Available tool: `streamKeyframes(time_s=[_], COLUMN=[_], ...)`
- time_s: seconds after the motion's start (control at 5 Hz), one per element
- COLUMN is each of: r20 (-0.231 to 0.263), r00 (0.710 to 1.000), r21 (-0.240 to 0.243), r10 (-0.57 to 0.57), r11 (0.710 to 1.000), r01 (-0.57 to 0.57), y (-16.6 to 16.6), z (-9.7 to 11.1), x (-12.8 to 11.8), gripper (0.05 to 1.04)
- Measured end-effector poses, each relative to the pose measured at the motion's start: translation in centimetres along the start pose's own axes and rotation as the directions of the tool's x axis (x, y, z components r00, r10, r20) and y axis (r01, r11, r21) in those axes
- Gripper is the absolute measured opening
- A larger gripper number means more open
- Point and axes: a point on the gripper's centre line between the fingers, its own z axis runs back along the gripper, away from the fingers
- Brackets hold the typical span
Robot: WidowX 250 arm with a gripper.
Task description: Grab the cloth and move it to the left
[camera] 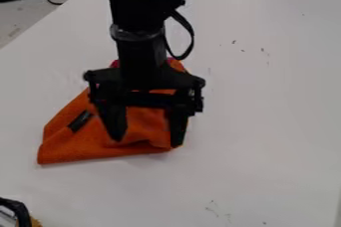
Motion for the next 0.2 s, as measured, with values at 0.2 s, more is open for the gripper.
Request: streamKeyframes(time_s=[0.2], r20=[0.011], r00=[1.000], r21=[0.009], r10=[-0.001], r11=[1.000], r01=[0.001], y=[-0.22], z=[0.21], x=[-0.53], gripper=[0.999])
